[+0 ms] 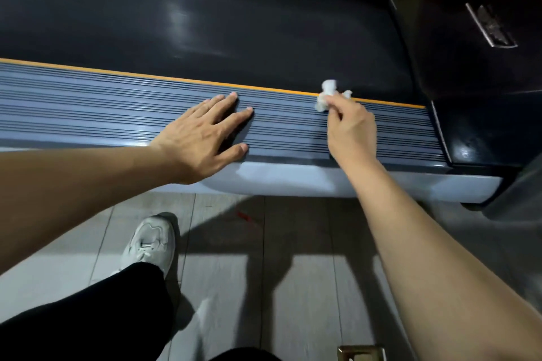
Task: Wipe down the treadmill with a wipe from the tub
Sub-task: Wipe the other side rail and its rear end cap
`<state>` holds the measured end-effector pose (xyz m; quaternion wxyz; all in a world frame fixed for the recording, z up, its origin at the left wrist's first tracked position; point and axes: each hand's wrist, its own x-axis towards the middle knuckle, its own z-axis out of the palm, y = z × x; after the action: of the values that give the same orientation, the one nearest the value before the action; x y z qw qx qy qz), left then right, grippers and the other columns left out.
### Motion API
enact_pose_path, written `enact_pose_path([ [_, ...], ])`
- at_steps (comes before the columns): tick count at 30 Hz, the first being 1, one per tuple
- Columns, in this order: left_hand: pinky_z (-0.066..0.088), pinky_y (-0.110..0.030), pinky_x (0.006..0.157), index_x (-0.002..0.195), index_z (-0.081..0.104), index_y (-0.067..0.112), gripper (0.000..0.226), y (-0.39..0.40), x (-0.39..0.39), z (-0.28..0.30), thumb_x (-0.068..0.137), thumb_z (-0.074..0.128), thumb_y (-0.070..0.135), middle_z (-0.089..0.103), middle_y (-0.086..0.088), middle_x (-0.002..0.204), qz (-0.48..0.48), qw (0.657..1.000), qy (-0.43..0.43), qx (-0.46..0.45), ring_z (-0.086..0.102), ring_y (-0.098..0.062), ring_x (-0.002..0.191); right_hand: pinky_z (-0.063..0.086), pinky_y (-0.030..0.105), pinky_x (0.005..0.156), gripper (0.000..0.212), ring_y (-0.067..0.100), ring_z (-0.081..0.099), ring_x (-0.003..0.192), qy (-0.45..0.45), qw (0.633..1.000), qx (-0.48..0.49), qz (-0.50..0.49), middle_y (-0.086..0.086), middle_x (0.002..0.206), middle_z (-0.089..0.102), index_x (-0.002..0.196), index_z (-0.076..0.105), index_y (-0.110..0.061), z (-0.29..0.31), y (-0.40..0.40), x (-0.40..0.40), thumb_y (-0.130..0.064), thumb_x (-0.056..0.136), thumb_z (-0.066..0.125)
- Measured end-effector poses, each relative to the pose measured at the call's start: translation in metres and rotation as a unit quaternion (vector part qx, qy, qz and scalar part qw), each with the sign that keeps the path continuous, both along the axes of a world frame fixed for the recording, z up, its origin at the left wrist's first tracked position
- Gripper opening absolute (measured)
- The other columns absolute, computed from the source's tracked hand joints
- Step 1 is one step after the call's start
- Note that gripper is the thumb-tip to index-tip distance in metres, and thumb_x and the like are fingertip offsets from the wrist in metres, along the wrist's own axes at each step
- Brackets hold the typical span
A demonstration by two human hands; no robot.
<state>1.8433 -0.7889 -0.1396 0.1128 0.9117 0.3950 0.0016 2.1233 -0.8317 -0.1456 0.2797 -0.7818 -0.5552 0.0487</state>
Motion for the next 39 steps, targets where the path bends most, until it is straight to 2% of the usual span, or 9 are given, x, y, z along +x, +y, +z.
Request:
enact_pose_path([
  [3, 0.0, -0.034, 0.125, 0.163, 0.007, 0.034, 0.086, 0.002, -0.018, 0.003, 0.087, 0.006, 0.076, 0.001, -0.004, 0.171, 0.008, 1.0, 0.017, -0.001, 0.001, -0.023, 0.158, 0.033, 0.032, 0.073, 0.057, 0.025, 0.055, 0.093, -0.003, 0.997, -0.014, 0.082, 0.004, 0.113, 0.066, 0.146, 0.05, -0.035, 0.005, 0.011, -0.033, -0.006, 0.099, 0.037],
  [10, -0.004, -0.033, 0.127, 0.163, 0.001, 0.033, 0.083, -0.002, -0.055, 0.003, 0.091, 0.005, 0.073, -0.004, -0.001, 0.171, 0.039, 0.999, 0.021, 0.016, -0.004, -0.019, 0.158, 0.034, 0.051, 0.116, 0.045, 0.034, 0.049, 0.126, -0.023, 0.982, -0.001, 0.187, 0.015, 0.131, 0.06, 0.131, 0.057, 0.001, -0.001, 0.007, -0.074, -0.012, 0.098, 0.029],
  [13, -0.007, -0.035, 0.127, 0.161, -0.01, 0.031, 0.08, -0.005, -0.064, -0.005, 0.093, 0.001, 0.072, -0.014, 0.002, 0.169, 0.039, 0.999, 0.029, 0.017, -0.015, -0.016, 0.156, 0.024, 0.04, 0.124, 0.045, 0.024, 0.04, 0.145, -0.044, 0.95, 0.006, 0.308, 0.01, 0.153, 0.048, 0.146, 0.049, -0.006, -0.009, -0.035, -0.108, -0.015, 0.103, 0.039],
  [22, -0.012, -0.038, 0.126, 0.159, -0.018, 0.03, 0.079, -0.006, -0.063, -0.01, 0.092, -0.004, 0.069, -0.024, 0.002, 0.167, 0.051, 0.998, 0.024, 0.01, -0.024, -0.016, 0.153, 0.036, 0.036, 0.086, 0.028, 0.031, 0.052, 0.105, -0.055, 0.99, -0.025, 0.124, 0.001, 0.104, 0.05, 0.106, 0.058, -0.016, 0.008, 0.032, -0.053, -0.006, 0.093, 0.036],
  [26, -0.011, -0.037, 0.126, 0.16, -0.017, 0.03, 0.08, -0.004, -0.065, -0.013, 0.092, -0.004, 0.07, -0.022, 0.003, 0.167, 0.048, 0.999, 0.016, 0.013, -0.023, -0.016, 0.154, 0.025, 0.032, 0.122, 0.045, 0.011, 0.039, 0.143, -0.037, 0.958, 0.002, 0.283, 0.0, 0.148, 0.053, 0.136, 0.062, -0.018, -0.009, -0.015, -0.143, -0.008, 0.098, 0.041],
  [29, -0.012, -0.035, 0.126, 0.161, -0.014, 0.026, 0.085, -0.003, -0.07, -0.014, 0.092, 0.001, 0.074, -0.021, 0.002, 0.168, 0.058, 0.998, 0.006, 0.017, -0.022, -0.016, 0.154, 0.03, 0.044, 0.121, 0.046, 0.02, 0.048, 0.139, -0.068, 0.934, 0.004, 0.351, 0.0, 0.147, 0.055, 0.136, 0.062, -0.015, -0.01, -0.01, -0.128, -0.013, 0.097, 0.037],
  [34, -0.008, -0.039, 0.127, 0.162, -0.008, 0.028, 0.079, -0.009, -0.105, -0.017, 0.095, 0.0, 0.07, -0.013, -0.004, 0.17, 0.119, 0.992, 0.006, 0.047, -0.014, -0.021, 0.156, 0.039, 0.042, 0.089, 0.026, 0.033, 0.053, 0.104, -0.047, 0.99, -0.042, 0.124, 0.011, 0.114, 0.056, 0.109, 0.061, -0.011, 0.016, 0.034, -0.085, -0.003, 0.094, 0.041],
  [37, -0.006, -0.042, 0.127, 0.163, -0.007, 0.028, 0.079, -0.007, -0.126, -0.017, 0.095, -0.002, 0.068, -0.01, -0.004, 0.17, 0.183, 0.982, 0.01, 0.043, -0.011, -0.023, 0.157, 0.037, 0.037, 0.101, 0.021, 0.009, 0.051, 0.114, 0.017, 0.964, -0.042, 0.263, -0.005, 0.118, 0.06, 0.098, 0.065, -0.029, 0.015, 0.018, -0.158, -0.02, 0.1, 0.046],
  [39, -0.008, -0.041, 0.127, 0.163, -0.007, 0.027, 0.083, -0.004, -0.137, -0.017, 0.093, 0.0, 0.072, -0.012, -0.003, 0.17, 0.225, 0.974, 0.002, 0.033, -0.012, -0.022, 0.157, 0.024, 0.033, 0.122, 0.045, 0.006, 0.037, 0.142, -0.011, 0.918, -0.057, 0.394, -0.004, 0.153, 0.048, 0.135, 0.062, -0.031, 0.004, 0.003, -0.192, -0.006, 0.1, 0.046],
])
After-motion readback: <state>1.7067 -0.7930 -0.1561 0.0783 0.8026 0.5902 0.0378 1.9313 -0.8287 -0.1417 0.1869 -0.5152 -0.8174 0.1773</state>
